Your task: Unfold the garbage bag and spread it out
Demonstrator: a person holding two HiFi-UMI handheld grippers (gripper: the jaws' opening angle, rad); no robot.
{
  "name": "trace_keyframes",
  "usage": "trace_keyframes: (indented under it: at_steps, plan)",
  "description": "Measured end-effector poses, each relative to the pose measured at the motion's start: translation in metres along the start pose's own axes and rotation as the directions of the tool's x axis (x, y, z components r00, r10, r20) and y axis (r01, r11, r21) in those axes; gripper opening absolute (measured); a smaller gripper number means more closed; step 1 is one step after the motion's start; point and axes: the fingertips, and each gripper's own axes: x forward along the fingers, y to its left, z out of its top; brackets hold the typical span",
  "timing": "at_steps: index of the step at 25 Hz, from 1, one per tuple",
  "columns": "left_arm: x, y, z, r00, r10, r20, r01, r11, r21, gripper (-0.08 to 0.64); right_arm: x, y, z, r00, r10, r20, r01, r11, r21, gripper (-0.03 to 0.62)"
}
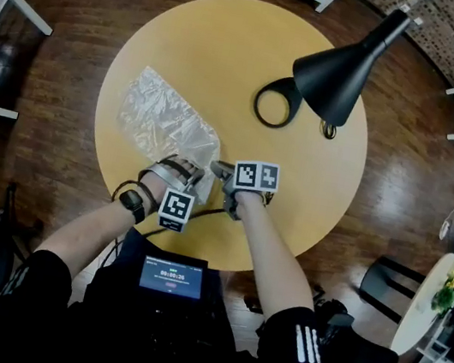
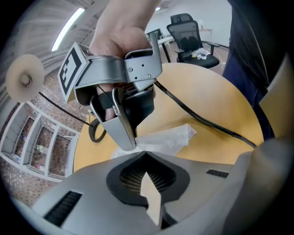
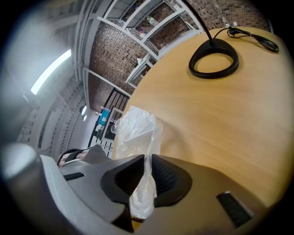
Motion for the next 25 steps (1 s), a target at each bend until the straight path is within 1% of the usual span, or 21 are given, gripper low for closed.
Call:
trace_keyframes:
  at_steps: [2, 4, 7, 10, 12, 14, 16, 17, 18, 19, 21, 24, 25]
  plan:
    - [-0.005, -0.004, 0.0, 1.0, 0.007, 0.015, -0.006, 1.0, -0.01, 0.0, -0.003, -0.004, 0.002, 1.0, -0.008, 0.005, 0.008, 1.0, -0.003, 0.053]
    - [-0.011, -0.009, 0.001, 0.999, 0.008, 0.033, -0.007, 1.0, -0.026, 0.0, -0.008, -0.012, 0.004, 0.999, -0.034, 0.004, 0.034, 0.999, -0.013, 0.052]
    - [-0.023, -0.014, 0.008, 0.998, 0.008, 0.069, -0.003, 0.997, -0.072, 0.0, -0.017, -0.025, 0.012, 0.998, -0.07, 0.002, 0.07, 0.997, -0.039, 0.041]
    - [-0.025, -0.025, 0.005, 0.998, 0.012, 0.062, -0.007, 0.998, -0.068, 0.0, -0.023, -0.032, 0.017, 0.995, -0.103, -0.011, 0.102, 0.992, -0.075, 0.031]
    - [-0.025, -0.032, 0.003, 0.999, 0.022, 0.045, -0.02, 0.999, -0.045, 0.0, -0.027, -0.036, 0.019, 0.993, -0.117, -0.016, 0.115, 0.989, -0.092, 0.031]
    - [-0.026, -0.035, 0.003, 0.999, 0.027, 0.037, -0.025, 0.999, -0.045, 0.0, -0.027, -0.034, 0.021, 0.994, -0.104, -0.012, 0.103, 0.991, -0.082, 0.037]
    - [-0.031, -0.034, 0.008, 0.998, 0.014, 0.056, -0.009, 0.996, -0.088, 0.0, -0.022, -0.026, 0.018, 0.997, -0.077, -0.013, 0.076, 0.996, -0.047, 0.094]
    - [-0.032, -0.032, 0.011, 0.998, 0.01, 0.066, -0.003, 0.994, -0.106, 0.0, -0.019, -0.024, 0.014, 0.997, -0.072, -0.021, 0.072, 0.997, -0.029, 0.18]
    - [-0.032, -0.031, 0.013, 0.998, 0.011, 0.067, -0.004, 0.994, -0.112, 0.0, -0.017, -0.023, 0.008, 0.997, -0.074, -0.035, 0.073, 0.997, -0.015, 0.212]
    - [-0.031, -0.031, 0.012, 0.998, 0.018, 0.061, -0.012, 0.994, -0.107, 0.0, -0.014, -0.023, 0.001, 0.996, -0.076, -0.053, 0.075, 0.997, -0.006, 0.222]
    - [-0.029, -0.03, 0.01, 0.998, 0.033, 0.045, -0.029, 0.995, -0.091, 0.0, -0.009, -0.021, -0.016, 0.993, -0.063, -0.095, 0.065, 0.998, 0.013, 0.222]
    - [-0.033, -0.029, 0.013, 0.998, 0.024, 0.057, -0.017, 0.993, -0.113, 0.0, -0.003, -0.015, -0.035, 0.991, -0.008, -0.13, 0.015, 0.999, 0.052, 0.22]
    - [-0.034, -0.03, 0.014, 0.998, 0.022, 0.057, -0.015, 0.993, -0.114, 0.0, -0.002, -0.013, -0.039, 0.99, 0.011, -0.139, -0.003, 0.998, 0.057, 0.182]
